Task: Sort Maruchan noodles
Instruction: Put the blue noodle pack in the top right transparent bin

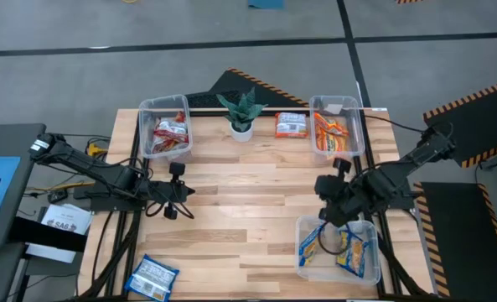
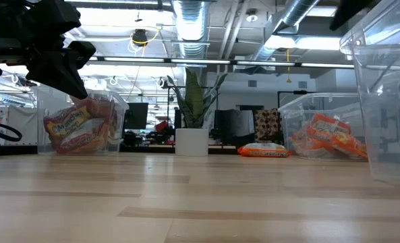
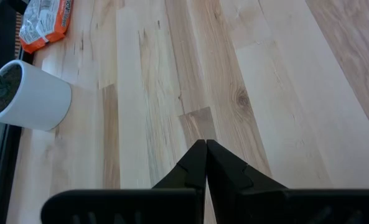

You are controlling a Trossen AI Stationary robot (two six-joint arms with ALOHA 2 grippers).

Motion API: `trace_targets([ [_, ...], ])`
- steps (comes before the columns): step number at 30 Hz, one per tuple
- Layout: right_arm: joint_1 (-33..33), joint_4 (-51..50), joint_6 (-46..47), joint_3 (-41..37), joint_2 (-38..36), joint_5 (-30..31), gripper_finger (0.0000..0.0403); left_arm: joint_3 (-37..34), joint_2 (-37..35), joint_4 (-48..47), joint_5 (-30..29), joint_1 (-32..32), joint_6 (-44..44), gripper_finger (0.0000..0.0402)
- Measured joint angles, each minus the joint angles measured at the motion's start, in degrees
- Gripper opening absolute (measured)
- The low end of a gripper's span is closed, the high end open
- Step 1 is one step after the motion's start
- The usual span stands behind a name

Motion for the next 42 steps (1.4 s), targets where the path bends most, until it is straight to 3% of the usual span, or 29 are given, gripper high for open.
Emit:
trace_targets([
  [5,-1.6,4.3,-4.9,-2.6,0.0,6.8,0.0062,0.0,0.0,0.0,0.0,0.0,0.0,0.0000],
  [10,-0.9,13.6,-9.0,-10.9,0.0,6.4,0.0060,0.0,0.0,0.0,0.0,0.0,0.0,0.0000],
  [14,-0.7,25.3,-13.5,-20.1,-0.3,1.7,0.0053,0.0,0.0,0.1,-1.6,0.1,4.6,0.0000],
  [18,-4.2,45.7,-20.4,-29.3,-1.8,-8.6,0.0035,0.0,0.0,0.2,-1.8,0.1,9.9,0.0000],
  [23,-10.4,69.2,-28.8,-38.2,-3.6,-17.3,0.0009,0.0,0.0,0.2,-1.6,0.1,8.3,0.0000],
  [27,-14.3,86.2,-36.3,-42.1,-3.5,-23.0,0.0020,0.0,0.0,0.6,-1.7,0.1,6.2,0.0000],
  [30,-16.4,92.5,-40.7,-42.3,-3.4,-25.6,0.0025,0.0,0.0,0.8,-3.7,0.1,6.9,0.0000],
  [37,-21.2,104.2,-48.7,-42.4,-3.5,-25.7,0.0016,0.0,0.0,3.9,-4.8,0.1,6.0,0.0000],
  [42,-25.0,105.2,-48.8,-42.4,-3.5,-25.7,0.0028,0.0,0.0,7.0,-0.6,0.1,2.4,0.0000],
])
